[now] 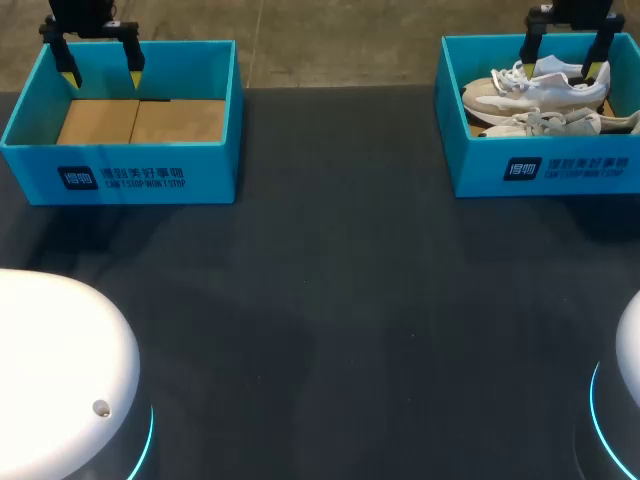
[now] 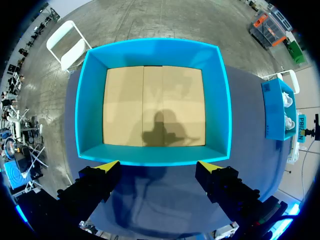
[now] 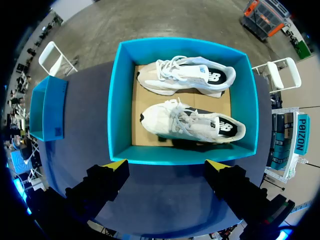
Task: Take the shoe out of the shoebox, open the shoe tongue, remove and reinsert the insole, then place the shoe into the shoebox
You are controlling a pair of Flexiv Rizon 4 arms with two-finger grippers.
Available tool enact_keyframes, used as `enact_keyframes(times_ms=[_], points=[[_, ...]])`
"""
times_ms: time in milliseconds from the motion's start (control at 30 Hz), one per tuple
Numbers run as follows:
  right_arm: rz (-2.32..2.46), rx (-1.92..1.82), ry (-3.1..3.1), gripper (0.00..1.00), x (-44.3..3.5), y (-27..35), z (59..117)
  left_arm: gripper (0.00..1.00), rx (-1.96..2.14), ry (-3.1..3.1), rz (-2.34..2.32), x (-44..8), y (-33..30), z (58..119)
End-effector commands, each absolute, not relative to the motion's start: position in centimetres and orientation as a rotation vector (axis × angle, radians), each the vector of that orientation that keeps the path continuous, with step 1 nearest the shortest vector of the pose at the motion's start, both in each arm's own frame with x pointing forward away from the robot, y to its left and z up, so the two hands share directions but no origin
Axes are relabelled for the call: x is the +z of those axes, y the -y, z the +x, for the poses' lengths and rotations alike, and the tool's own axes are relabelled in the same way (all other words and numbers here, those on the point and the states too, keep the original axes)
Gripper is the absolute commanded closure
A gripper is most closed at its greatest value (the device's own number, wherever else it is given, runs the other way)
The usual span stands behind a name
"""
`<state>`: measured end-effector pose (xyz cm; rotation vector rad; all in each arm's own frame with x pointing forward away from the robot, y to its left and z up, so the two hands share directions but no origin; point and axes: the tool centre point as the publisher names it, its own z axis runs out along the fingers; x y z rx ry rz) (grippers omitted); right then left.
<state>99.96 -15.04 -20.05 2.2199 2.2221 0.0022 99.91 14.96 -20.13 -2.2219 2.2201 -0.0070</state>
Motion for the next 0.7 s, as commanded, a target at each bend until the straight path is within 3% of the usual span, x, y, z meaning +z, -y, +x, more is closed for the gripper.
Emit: enact_keyframes(times_ms=[33,433,700], points=[[2.221,0.001,-2.222,0.00,-20.0,15.0,100.0,0.00,-0.005,-2.220,-2.222,-20.1,-15.0,99.9],[2.221,0.001,-2.222,0.00,-20.0,15.0,100.0,0.00,-0.005,-2.220,-2.222,-20.1,-15.0,99.9],[2.252,-0.028,-2.084,0.00,-20.0,20.0,100.8,0.00,-0.005,-2.220,-2.222,-20.1,-15.0,99.9]])
